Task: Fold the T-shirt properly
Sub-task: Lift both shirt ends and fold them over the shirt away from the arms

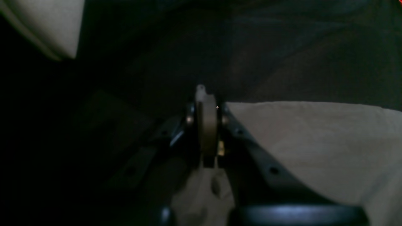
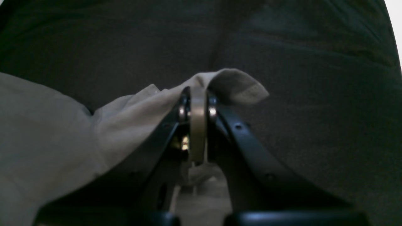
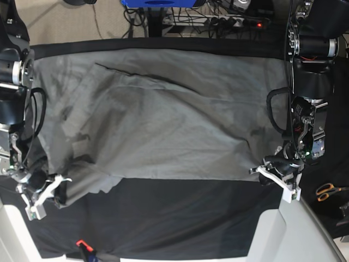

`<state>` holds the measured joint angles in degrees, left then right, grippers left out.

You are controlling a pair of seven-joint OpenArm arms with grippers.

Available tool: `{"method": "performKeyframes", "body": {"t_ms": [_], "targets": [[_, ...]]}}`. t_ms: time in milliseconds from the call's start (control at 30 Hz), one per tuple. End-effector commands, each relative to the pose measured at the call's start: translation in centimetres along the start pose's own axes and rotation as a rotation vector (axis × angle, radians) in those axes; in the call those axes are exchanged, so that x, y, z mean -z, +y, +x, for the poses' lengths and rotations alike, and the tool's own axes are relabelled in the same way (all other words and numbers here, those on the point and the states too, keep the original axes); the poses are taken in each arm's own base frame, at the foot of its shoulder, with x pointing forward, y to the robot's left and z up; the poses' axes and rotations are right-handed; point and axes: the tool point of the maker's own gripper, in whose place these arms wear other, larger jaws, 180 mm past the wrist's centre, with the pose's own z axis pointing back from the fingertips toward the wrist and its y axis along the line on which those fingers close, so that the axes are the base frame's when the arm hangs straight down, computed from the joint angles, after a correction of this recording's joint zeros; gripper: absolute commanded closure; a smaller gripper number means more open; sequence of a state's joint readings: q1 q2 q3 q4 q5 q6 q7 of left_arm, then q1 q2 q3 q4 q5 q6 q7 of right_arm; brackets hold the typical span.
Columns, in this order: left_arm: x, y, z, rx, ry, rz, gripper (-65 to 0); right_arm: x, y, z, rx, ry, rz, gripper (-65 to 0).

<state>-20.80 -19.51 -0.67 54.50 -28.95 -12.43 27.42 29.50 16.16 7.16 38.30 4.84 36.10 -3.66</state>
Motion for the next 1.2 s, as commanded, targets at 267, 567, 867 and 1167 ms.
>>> {"method": "performKeyframes", "body": {"t_ms": [267,567,867,1167], "targets": [[-0.6,-0.3,3.8,0.016,-0.098,-0.015,0.0,-1.1,-3.2,3.5,-0.021,-0.080,-0.077,0.0],[-1.0,-0.8,3.2,0.024,-0.099,-0.026,0.0,-1.3,-2.8,0.7,-0.009,-0.030,-0.075,0.0],[-2.1,-1.5,1.9,0.051,-0.105,-0.034,0.0,-1.7,-2.6,-3.2,0.001,0.129,-0.073,0.0],[-4.0,-2.6,2.3,0.083,-0.150,-0.031,0.0,-2.0,-2.2,-5.4,0.009,0.220,-0.067,0.0]]}}
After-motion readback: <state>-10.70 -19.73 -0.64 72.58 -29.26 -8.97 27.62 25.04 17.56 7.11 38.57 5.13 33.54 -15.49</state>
